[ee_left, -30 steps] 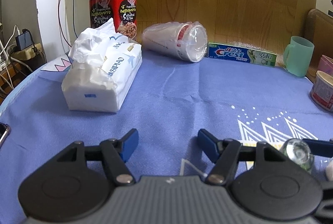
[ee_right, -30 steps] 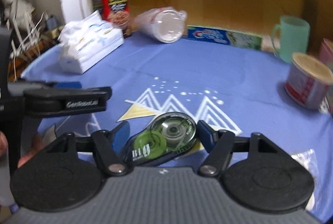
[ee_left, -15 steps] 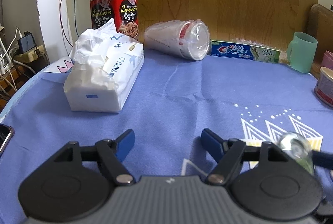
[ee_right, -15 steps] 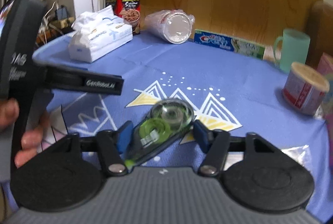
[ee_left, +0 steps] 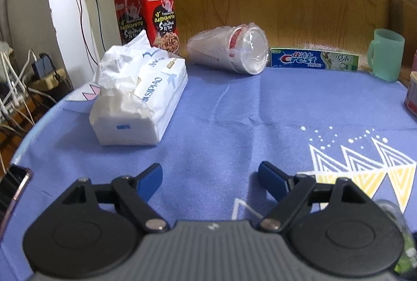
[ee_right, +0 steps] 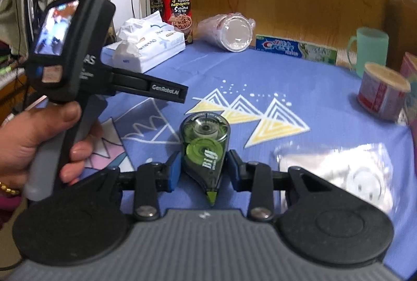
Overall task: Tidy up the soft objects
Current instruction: 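Carry the correction tape into the pink tin box and release it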
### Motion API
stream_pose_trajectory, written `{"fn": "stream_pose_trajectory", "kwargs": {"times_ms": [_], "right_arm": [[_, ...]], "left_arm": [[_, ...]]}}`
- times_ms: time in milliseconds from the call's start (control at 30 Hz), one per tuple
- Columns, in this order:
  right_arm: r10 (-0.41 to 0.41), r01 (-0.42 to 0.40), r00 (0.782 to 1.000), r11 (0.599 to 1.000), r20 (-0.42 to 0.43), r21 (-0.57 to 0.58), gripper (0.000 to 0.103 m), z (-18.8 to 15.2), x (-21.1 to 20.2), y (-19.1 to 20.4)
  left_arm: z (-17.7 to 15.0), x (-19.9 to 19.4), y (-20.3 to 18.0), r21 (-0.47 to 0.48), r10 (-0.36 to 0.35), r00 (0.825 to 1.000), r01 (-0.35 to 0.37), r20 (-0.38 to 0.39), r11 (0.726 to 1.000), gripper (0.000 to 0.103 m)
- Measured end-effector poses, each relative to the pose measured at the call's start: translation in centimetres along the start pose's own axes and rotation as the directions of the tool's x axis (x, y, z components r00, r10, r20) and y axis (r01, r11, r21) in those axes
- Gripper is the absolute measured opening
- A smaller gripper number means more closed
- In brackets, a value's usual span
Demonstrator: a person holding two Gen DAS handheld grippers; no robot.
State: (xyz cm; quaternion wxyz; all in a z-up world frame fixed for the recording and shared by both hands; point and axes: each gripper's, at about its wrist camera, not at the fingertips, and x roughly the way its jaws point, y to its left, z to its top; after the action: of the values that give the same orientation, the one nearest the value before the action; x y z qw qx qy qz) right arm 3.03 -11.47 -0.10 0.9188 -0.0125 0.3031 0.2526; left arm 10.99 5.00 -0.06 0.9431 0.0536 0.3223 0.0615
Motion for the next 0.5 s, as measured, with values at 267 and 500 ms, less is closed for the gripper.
{"fn": "stream_pose_trajectory", "kwargs": {"times_ms": [267, 500], "right_arm": [[-0.022, 0.02, 0.997, 0.999, 0.067, 0.028, 0.04, -1.3, -3.6, -0.5], [0.053, -0.061, 0.996, 0.991, 0.065, 0.118, 0.04, -2.3, -3.7, -2.3]], "left_arm": [[-1.6, -4.4, 2.3, -0.21, -0.304, 0.951, 0.288, -0.047, 0.934, 0.083], [-3.2, -7.0, 1.0, -0.381, -0.644, 0.748, 0.555, -0.159, 0.739, 0.081]]}}
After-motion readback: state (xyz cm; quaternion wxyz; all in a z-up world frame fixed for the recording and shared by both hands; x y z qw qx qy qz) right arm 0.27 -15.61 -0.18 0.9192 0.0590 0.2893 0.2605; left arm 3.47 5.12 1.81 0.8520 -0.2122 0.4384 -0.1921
